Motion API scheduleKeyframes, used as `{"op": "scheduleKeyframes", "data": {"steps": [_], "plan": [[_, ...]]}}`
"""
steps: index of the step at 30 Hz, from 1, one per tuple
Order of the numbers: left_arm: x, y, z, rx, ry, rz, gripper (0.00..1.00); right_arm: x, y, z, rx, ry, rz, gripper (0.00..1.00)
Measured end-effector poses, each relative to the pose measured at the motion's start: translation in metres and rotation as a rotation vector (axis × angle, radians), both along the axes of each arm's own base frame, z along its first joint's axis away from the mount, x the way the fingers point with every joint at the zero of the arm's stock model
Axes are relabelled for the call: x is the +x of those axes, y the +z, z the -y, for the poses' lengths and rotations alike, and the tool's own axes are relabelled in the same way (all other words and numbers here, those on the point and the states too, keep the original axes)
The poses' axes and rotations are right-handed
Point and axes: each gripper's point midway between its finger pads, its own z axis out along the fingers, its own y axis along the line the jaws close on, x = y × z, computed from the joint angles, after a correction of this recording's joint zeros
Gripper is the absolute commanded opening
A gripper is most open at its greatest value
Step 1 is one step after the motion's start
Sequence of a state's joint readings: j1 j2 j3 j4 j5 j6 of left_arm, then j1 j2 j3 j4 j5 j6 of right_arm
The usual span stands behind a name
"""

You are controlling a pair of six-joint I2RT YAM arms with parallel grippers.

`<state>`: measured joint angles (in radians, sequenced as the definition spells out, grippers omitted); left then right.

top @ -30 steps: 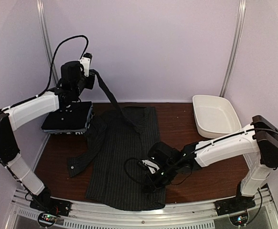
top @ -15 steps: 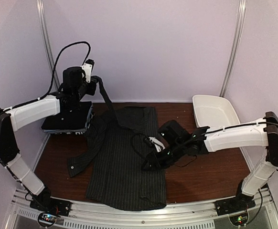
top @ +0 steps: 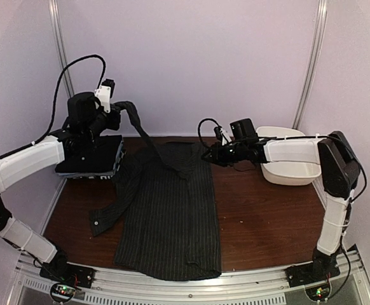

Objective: Fold and stack the long sleeve shirts
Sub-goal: Fold the flattened shirt at the center of the board.

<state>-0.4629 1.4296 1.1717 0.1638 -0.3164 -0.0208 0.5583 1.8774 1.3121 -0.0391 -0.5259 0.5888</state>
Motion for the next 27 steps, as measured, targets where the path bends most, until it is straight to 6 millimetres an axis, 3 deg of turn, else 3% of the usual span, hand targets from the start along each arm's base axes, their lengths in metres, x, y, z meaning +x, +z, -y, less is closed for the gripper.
{"op": "scheduleKeyframes", "data": {"steps": [5,9,17,27], "plan": [[-0.018,-0.005,0.001,-0.03,-0.02,-0.019,0.0,0.053,-0.017,-0.012,0.032,-0.022,0.011,0.19],[-0.036,-0.017,0.003,-0.044,-0.033,-0.056,0.0,0.081,-0.034,-0.024,0.055,-0.022,0.007,0.16],[-0.069,-0.034,0.008,-0.068,-0.037,-0.12,0.0,0.109,-0.066,-0.038,0.085,-0.025,-0.031,0.13],[-0.091,-0.052,0.001,-0.103,-0.005,-0.188,0.0,0.143,-0.075,-0.032,0.118,-0.068,-0.03,0.11]]}}
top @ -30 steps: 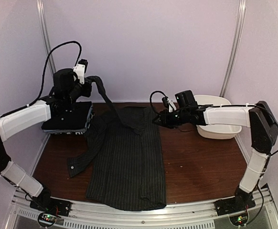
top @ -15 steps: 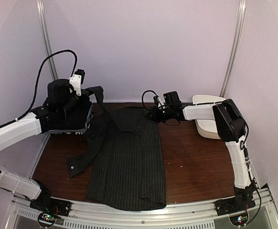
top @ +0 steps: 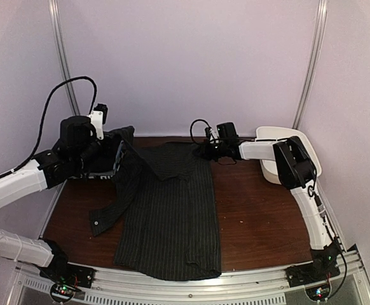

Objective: Fold and stack the long sleeve shirts
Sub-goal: Fold the flattened shirt at the center of the board.

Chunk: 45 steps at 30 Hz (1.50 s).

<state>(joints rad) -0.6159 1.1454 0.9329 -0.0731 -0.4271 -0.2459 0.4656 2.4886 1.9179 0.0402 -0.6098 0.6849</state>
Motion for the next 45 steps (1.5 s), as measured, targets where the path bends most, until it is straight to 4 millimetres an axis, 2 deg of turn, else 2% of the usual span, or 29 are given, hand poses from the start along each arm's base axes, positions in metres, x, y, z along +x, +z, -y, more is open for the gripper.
{"op": "scheduleKeyframes", "data": {"steps": [12,17,20,23,26,31,33,36,38,40,45], "plan": [[-0.024,-0.015,-0.003,-0.034,-0.008,-0.049,0.0,0.017,-0.031,-0.006,0.0,-0.008,-0.032,0.11],[-0.025,-0.018,0.0,-0.029,-0.023,-0.055,0.0,0.017,-0.034,-0.005,-0.003,-0.007,-0.051,0.12],[-0.02,-0.02,0.012,0.0,-0.076,-0.057,0.0,0.014,-0.035,-0.005,-0.013,-0.002,-0.06,0.14],[-0.015,-0.023,0.031,0.037,-0.16,-0.051,0.0,0.011,-0.029,-0.002,-0.033,0.006,-0.061,0.16],[-0.009,-0.021,0.056,0.074,-0.274,-0.037,0.0,0.007,-0.005,0.002,-0.052,0.002,-0.034,0.17],[-0.001,-0.009,0.11,0.117,-0.506,0.013,0.0,-0.005,0.075,0.02,-0.079,-0.032,0.086,0.2],[-0.001,-0.012,0.133,0.141,-0.595,0.02,0.0,-0.017,0.111,0.031,-0.084,-0.051,0.143,0.22],[-0.007,-0.029,0.166,0.181,-0.716,0.008,0.0,-0.039,0.145,0.05,-0.088,-0.085,0.203,0.23],[-0.016,-0.044,0.186,0.207,-0.785,-0.009,0.0,-0.054,0.152,0.062,-0.099,-0.106,0.219,0.24],[-0.027,-0.062,0.207,0.234,-0.852,-0.032,0.0,-0.071,0.148,0.074,-0.116,-0.122,0.214,0.24],[-0.062,-0.111,0.248,0.294,-0.985,-0.108,0.02,-0.106,0.117,0.097,-0.17,-0.138,0.159,0.25]]}}
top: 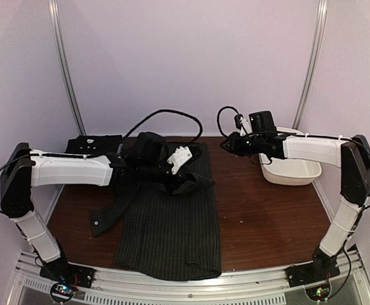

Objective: Fold and stack the long sleeve shirts
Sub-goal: Fold the flattened shirt at the center of the board.

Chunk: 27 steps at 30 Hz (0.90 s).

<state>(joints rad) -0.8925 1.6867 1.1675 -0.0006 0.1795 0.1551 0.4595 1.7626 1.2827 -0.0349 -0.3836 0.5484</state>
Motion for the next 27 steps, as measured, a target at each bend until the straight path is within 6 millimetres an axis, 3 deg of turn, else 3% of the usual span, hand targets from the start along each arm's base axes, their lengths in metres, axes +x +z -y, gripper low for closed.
{"op": "scheduleKeyframes", "data": {"steps": [5,10,16,22,27], "plan": [[-0.03,-0.032,0.022,0.054,-0.074,-0.04,0.1,-0.033,-0.026,0.01,-0.039,0.006,-0.05,0.25],[-0.048,-0.048,0.026,0.084,-0.103,-0.056,0.23,-0.061,-0.043,-0.003,-0.071,0.061,-0.075,0.29],[-0.05,-0.062,0.021,0.115,-0.087,-0.062,0.35,-0.091,-0.069,-0.018,-0.116,0.131,-0.116,0.34],[-0.058,-0.077,0.006,0.134,-0.076,-0.079,0.39,-0.115,-0.094,-0.019,-0.169,0.177,-0.163,0.39],[-0.068,-0.069,0.005,0.083,-0.103,-0.095,0.39,-0.133,-0.11,-0.022,-0.205,0.217,-0.192,0.4]]}}
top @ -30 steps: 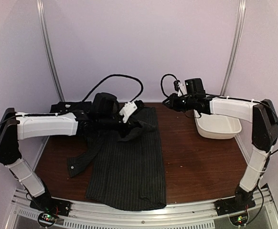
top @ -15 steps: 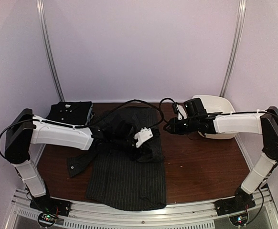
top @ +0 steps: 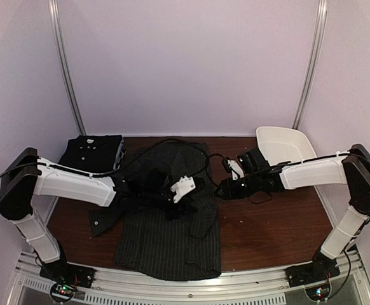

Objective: Fold and stack the long sleeve shirts
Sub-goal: Fold the flattened shirt at the center of the board.

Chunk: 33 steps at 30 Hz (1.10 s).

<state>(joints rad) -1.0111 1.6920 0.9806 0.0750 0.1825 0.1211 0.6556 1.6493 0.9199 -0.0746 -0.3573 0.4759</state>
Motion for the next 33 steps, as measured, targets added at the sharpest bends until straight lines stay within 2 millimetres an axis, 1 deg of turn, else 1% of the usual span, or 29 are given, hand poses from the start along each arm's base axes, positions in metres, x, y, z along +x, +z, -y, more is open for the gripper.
{"op": "scheduleKeyframes", "data": {"steps": [5,9,14,17,20,26,30,33], "plan": [[-0.005,0.009,0.009,-0.058,-0.017,-0.023,0.39,-0.01,-0.008,0.002,-0.015,0.011,-0.019,0.42],[-0.002,0.008,0.011,-0.085,0.034,-0.074,0.39,-0.014,-0.009,0.005,-0.019,0.011,-0.024,0.44],[0.011,-0.008,0.005,-0.077,0.21,-0.191,0.39,-0.021,-0.005,0.011,-0.024,0.006,-0.021,0.46],[0.012,-0.02,0.002,-0.07,0.294,-0.291,0.39,-0.024,0.0,0.014,-0.019,0.006,-0.015,0.46],[0.009,-0.034,0.0,-0.062,0.364,-0.399,0.39,-0.025,0.001,0.015,-0.019,0.006,-0.015,0.46],[0.002,-0.058,-0.005,-0.034,0.447,-0.533,0.38,-0.027,-0.004,0.017,-0.027,0.006,-0.026,0.46],[-0.003,-0.068,-0.004,-0.022,0.459,-0.589,0.35,-0.029,-0.006,0.018,-0.033,0.006,-0.033,0.47],[-0.008,-0.071,-0.003,-0.019,0.45,-0.622,0.32,-0.031,-0.008,0.019,-0.035,0.006,-0.036,0.47]]}}
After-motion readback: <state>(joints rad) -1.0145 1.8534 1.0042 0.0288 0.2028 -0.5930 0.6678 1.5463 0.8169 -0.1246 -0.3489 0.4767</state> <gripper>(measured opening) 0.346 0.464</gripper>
